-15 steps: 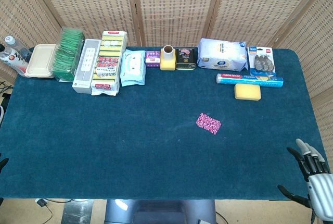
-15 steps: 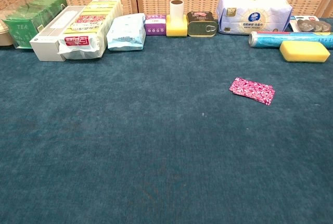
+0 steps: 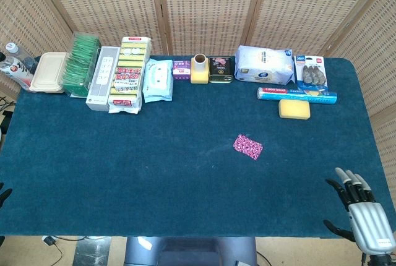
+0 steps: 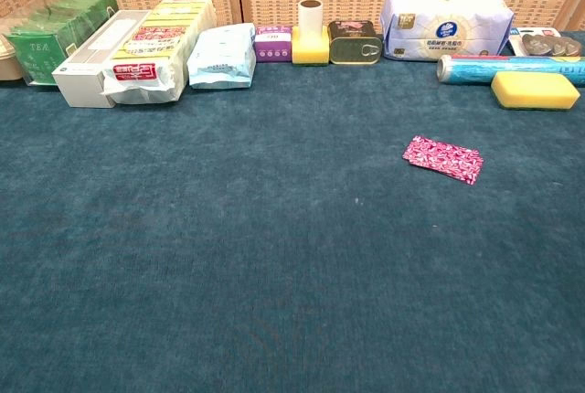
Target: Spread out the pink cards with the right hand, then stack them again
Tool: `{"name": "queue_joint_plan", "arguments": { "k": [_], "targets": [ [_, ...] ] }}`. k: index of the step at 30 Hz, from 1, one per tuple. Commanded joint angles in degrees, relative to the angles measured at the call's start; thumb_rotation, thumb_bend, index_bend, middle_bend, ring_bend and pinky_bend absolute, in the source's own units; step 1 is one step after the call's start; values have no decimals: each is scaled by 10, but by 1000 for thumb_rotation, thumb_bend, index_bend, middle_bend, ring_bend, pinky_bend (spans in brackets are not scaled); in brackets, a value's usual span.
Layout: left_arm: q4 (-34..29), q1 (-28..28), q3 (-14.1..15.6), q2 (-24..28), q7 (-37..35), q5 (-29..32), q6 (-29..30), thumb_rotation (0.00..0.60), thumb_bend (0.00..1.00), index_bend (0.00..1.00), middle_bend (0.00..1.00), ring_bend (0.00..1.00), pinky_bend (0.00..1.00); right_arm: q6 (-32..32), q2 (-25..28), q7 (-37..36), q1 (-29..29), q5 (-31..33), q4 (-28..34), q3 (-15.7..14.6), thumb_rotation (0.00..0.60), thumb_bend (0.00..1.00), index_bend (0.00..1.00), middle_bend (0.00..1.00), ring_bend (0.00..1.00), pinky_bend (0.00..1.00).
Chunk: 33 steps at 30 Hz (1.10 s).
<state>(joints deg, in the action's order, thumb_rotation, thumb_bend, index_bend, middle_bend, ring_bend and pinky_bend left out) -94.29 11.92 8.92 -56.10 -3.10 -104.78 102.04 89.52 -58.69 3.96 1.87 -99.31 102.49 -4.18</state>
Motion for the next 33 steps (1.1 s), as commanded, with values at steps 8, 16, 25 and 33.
{"name": "queue_joint_plan", "arguments": {
  "k": [8,16,25,33],
  "targets": [
    [-33,-20,3,11,14,3,-41,600,117,0,0,0,11,-259,-52,79,-166,134,31,77,600,0,175,122,10,0],
    [-45,-29,6,15,27,3,-63,600,117,0,0,0,11,-314,-96,172,-225,238,28,115,600,0,174,127,31,0],
    [-62,-48,-6,28,5,49,-97,600,117,0,0,0,11,-373,-164,267,-306,405,2,143,600,0,108,127,34,0],
    [-68,-56,-8,37,-9,65,-111,600,117,0,0,0,11,-403,-198,302,-368,510,-25,139,600,0,108,138,52,2]
  ]
}}
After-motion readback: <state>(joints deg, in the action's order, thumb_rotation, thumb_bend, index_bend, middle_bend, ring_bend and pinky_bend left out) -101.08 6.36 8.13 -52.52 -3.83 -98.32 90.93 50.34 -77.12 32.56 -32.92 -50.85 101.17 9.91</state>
